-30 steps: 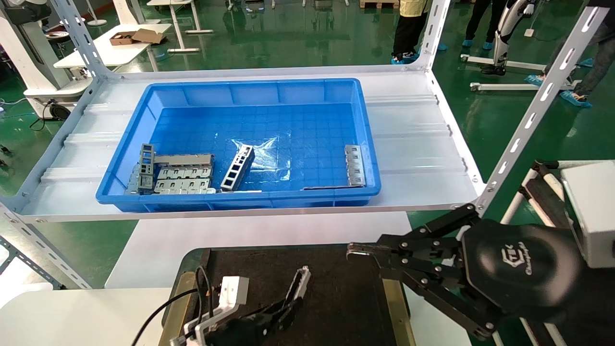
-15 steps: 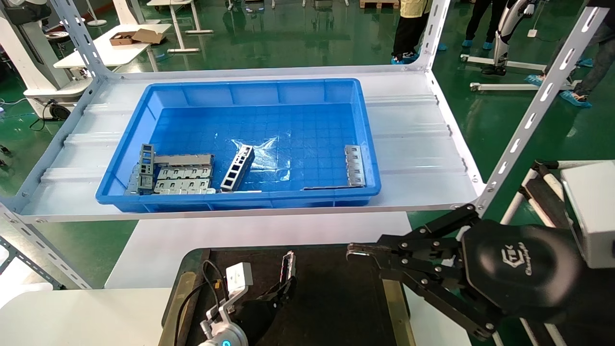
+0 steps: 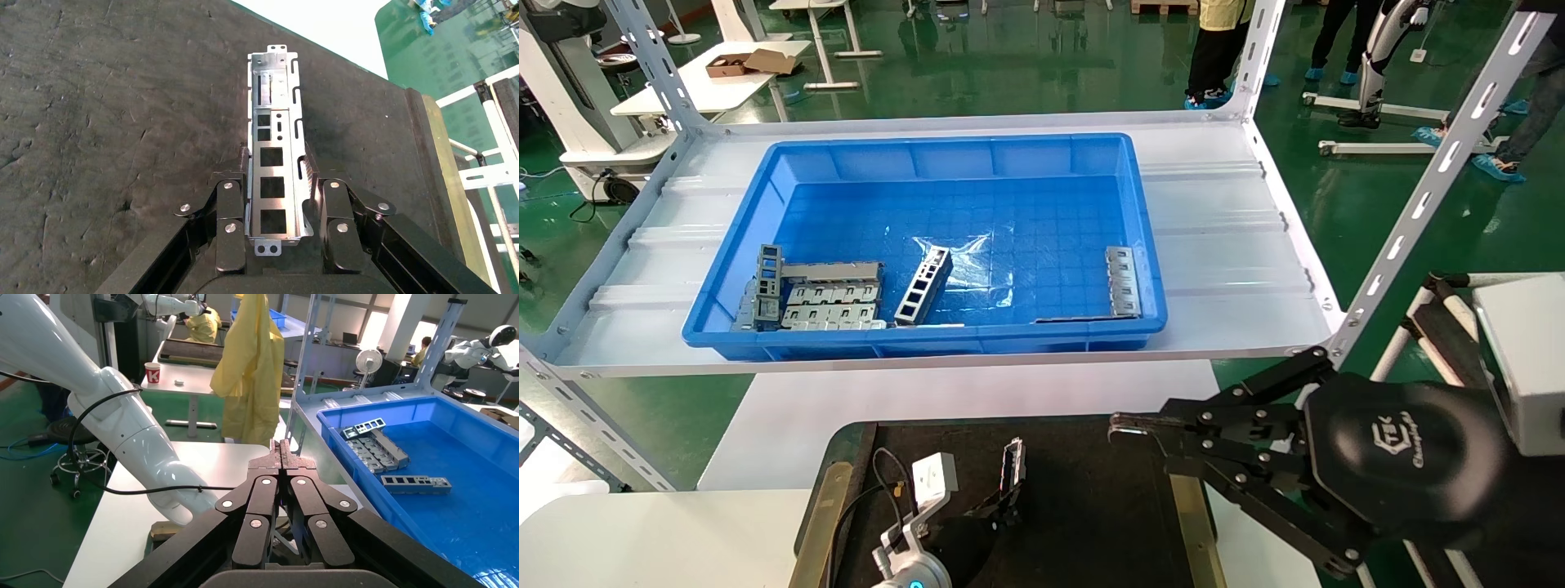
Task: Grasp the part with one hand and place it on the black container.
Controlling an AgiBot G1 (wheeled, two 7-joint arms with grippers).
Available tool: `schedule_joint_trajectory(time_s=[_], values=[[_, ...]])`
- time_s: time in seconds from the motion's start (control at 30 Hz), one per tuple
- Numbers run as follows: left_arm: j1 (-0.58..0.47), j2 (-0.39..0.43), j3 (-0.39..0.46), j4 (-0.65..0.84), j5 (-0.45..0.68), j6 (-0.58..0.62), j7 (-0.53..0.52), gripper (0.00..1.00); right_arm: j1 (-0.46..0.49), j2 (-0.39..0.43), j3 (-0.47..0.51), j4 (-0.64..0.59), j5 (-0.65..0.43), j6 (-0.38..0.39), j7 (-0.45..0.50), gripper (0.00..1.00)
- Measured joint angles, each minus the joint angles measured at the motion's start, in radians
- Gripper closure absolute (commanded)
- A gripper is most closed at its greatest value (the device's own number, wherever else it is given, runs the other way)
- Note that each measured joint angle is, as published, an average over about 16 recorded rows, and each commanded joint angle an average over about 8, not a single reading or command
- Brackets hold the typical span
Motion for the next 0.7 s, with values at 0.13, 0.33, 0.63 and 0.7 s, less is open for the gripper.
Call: schedule_joint_trajectory(time_s=[0.13,0.33,0.63,0.7], values=[[-0.015,-0.005,0.046,-0.022,-0.067,-0.034,0.02,0.0,0.0,0.0,0.0,0.0,0.0,0.0,0.0,0.0],[-0.047,-0.012,0.123,-0.059,-0.191,-0.098,0.064,0.0,0.0,0.0,0.0,0.0,0.0,0.0,0.0,0.0],[-0.128,-0.056,0.247,-0.175,-0.388,-0.197,0.17,0.0,0.0,0.0,0.0,0.0,0.0,0.0,0.0,0.0],[-0.147,-0.077,0.264,-0.212,-0.413,-0.21,0.191,0.0,0.0,0.0,-0.001,0.0,0.0,0.0,0.0,0.0]])
